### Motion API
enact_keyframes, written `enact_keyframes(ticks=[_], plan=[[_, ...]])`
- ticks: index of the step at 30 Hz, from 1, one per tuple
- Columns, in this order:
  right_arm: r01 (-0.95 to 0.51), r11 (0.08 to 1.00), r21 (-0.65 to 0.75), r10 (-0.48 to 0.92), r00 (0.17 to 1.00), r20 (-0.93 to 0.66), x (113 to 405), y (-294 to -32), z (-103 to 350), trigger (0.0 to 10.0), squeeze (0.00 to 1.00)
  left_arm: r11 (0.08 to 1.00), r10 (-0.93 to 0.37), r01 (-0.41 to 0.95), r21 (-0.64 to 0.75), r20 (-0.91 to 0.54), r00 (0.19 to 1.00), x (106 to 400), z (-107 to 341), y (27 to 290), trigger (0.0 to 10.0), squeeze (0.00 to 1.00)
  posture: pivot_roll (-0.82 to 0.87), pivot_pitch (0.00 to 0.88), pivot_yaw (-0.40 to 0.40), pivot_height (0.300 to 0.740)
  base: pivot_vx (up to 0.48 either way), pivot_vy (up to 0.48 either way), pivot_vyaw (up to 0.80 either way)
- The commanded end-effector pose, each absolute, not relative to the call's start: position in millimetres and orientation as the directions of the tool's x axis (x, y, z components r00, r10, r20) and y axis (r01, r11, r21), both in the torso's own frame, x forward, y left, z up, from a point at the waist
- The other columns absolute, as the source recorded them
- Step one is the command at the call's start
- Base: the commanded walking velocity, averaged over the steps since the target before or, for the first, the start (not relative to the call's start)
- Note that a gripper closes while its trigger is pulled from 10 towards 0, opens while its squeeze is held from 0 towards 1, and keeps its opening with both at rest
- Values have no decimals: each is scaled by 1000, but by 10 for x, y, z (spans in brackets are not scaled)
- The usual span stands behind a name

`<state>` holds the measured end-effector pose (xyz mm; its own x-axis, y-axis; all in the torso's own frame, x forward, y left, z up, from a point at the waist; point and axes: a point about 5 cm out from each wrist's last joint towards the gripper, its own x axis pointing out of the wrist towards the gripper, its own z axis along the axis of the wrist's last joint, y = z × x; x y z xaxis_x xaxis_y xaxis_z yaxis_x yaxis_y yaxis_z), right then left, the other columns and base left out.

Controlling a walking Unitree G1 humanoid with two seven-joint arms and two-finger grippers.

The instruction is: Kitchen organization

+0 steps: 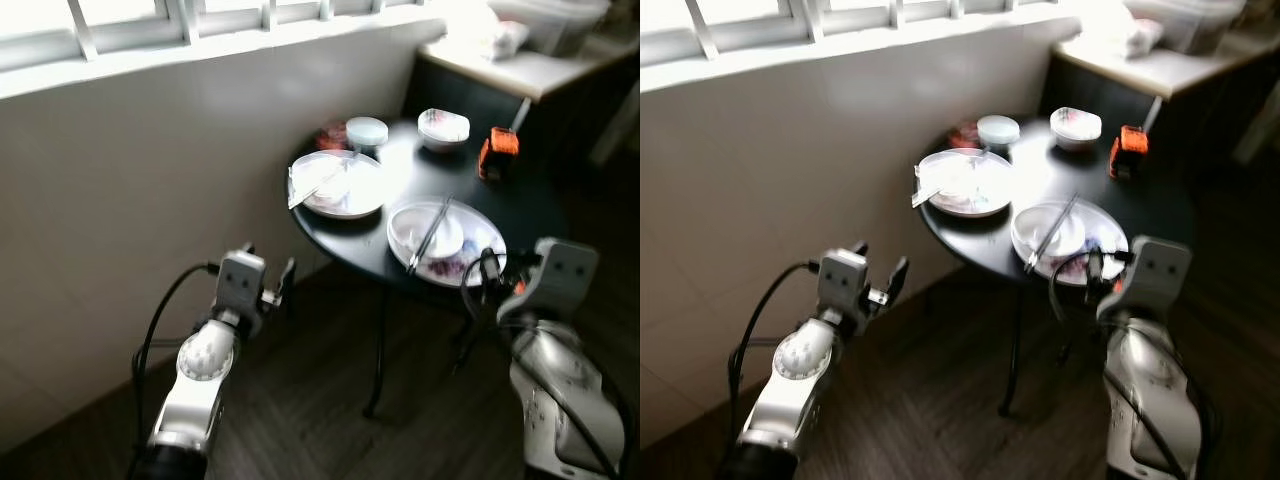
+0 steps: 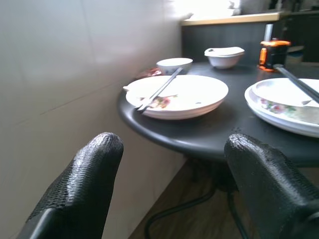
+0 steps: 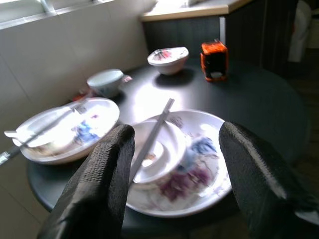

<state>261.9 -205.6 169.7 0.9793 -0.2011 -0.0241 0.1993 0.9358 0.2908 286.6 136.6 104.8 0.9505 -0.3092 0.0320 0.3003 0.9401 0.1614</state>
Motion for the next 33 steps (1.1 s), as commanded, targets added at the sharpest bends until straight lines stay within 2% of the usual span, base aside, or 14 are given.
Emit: enact_keyframes(ticks=[1, 5, 7, 13, 24, 28, 33], plan=[[174, 894, 412, -194, 981, 7, 2599, -1985, 1753, 10000, 0, 941, -305, 294, 165, 43, 951, 2868, 1074, 1384, 10000, 0, -121, 0, -63, 740, 0, 0, 0], [153, 862, 483, -145, 988, -54, 2605, -2010, 1639, 10000, 0, 941, -305, 295, 165, 41, 951, 2869, 1072, 1384, 10000, 0, -121, 0, -63, 740, 0, 0, 0], [99, 837, 538, -74, 995, -69, 2627, -1996, 1599, 10000, 0, 941, -306, 295, 166, 39, 951, 2871, 1070, 1381, 10000, 0, -124, 0, -59, 740, 0, 0, 0], [190, 724, 663, -140, 982, -128, 2681, -2202, 1503, 10000, 0, 940, -306, 296, 167, 38, 951, 2875, 1065, 1375, 10000, 0, -118, 0, -63, 740, 0, 0, 0], [196, 565, 802, -36, 976, -214, 2873, -2148, 1367, 10000, 0, 937, -311, 300, 176, 34, 950, 2876, 1054, 1368, 10000, 0, -106, 0, -61, 740, 0, 0, 0], [206, 576, 791, 29, 962, -272, 2969, -2032, 1275, 10000, 0, 937, -310, 300, 181, 32, 950, 2873, 1051, 1362, 10000, 0, -96, 0, -64, 740, 0, 0, 0], [248, 555, 794, 28, 948, -316, 3039, -2014, 1226, 10000, 0, 938, -305, 294, 182, 34, 952, 2867, 1053, 1366, 10000, 0, -85, 0, -73, 740, 0, 0, 0]])
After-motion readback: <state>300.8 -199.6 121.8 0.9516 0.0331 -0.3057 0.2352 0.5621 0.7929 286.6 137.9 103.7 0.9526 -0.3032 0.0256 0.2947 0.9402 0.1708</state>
